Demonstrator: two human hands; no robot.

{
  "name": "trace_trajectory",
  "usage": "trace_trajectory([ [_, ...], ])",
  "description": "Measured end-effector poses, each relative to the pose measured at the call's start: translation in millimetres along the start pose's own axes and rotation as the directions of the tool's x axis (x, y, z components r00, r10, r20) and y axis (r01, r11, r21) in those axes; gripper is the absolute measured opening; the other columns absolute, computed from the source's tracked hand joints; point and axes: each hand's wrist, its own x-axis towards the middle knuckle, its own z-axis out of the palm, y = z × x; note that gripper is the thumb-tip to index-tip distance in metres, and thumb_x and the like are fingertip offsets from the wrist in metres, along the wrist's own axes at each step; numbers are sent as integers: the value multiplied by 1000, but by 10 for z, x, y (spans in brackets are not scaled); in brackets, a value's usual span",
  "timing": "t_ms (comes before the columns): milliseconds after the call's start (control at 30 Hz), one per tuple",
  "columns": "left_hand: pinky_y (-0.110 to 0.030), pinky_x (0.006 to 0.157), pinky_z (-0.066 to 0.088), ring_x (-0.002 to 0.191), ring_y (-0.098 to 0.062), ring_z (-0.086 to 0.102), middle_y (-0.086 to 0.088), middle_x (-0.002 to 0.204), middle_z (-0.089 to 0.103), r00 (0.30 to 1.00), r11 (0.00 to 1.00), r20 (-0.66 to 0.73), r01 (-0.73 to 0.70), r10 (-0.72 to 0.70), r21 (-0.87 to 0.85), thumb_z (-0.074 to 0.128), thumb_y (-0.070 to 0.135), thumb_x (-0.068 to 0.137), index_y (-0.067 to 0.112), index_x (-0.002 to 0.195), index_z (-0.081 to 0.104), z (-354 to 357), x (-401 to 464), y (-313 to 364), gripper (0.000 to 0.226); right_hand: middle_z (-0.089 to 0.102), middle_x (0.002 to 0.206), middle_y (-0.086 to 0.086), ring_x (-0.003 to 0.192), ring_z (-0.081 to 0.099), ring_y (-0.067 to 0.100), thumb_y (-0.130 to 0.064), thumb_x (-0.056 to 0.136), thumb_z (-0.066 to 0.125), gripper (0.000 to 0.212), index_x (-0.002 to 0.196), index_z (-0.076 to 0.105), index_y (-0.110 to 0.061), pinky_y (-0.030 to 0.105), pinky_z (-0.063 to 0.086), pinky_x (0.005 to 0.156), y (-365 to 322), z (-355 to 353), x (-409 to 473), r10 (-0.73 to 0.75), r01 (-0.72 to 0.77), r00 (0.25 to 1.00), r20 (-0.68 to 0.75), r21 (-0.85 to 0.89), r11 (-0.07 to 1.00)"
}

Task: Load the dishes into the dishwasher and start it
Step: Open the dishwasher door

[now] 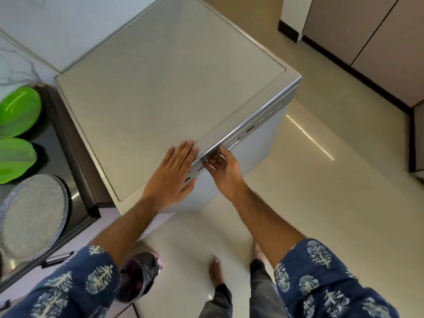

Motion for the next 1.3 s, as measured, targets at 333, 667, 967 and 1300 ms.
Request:
trace_trajectory([
  [333, -47, 125, 17, 156, -24, 7, -11, 168, 8, 993, 994, -57, -104, 102, -44, 41, 47, 99, 5, 159, 11, -13, -91, 3, 79, 66, 104, 12, 100, 65, 26, -32, 104, 46, 28, 111, 58, -8, 40, 54, 97, 150, 130, -6, -175, 158, 983, -54, -237, 959],
  [667, -51, 124, 17, 154, -31, 12, -18, 166, 11, 990, 990, -28, -139, 139, 31, 40, 54, 100, 1, 158, 12, -35, -62, 59, 84, 68, 114, 7, 109, 67, 29, -45, 76, 78, 64, 126, 54, -13, 39, 59, 82, 350, -980, -1219, -352, 180, 860, -370, -426, 887],
  [967, -58, 120, 18, 154, -32, 12, -18, 166, 13, 894, 900, 124, -436, 431, 11, 32, 47, 101, 3, 158, 19, 884, -553, 1220, 73, 57, 106, 9, 97, 67, 24, -33, 81, 81, 59, 119, 45, -9, 51, 59, 83, 531, -2676, -1908, -417, 51, 693, -588, -537, 842],
  [1300, -55, 121, 23, 154, -27, 13, -12, 168, 10, 700, 818, 422, -505, 576, -277, 23, 43, 101, 6, 159, 13, 2946, -974, 3780, 70, 33, 149, 11, 135, 39, 30, -29, 85, 77, 93, 156, 18, -18, 41, 42, 107, 1049, -5137, -1899, -640, -264, 630, -440, -896, 356],
])
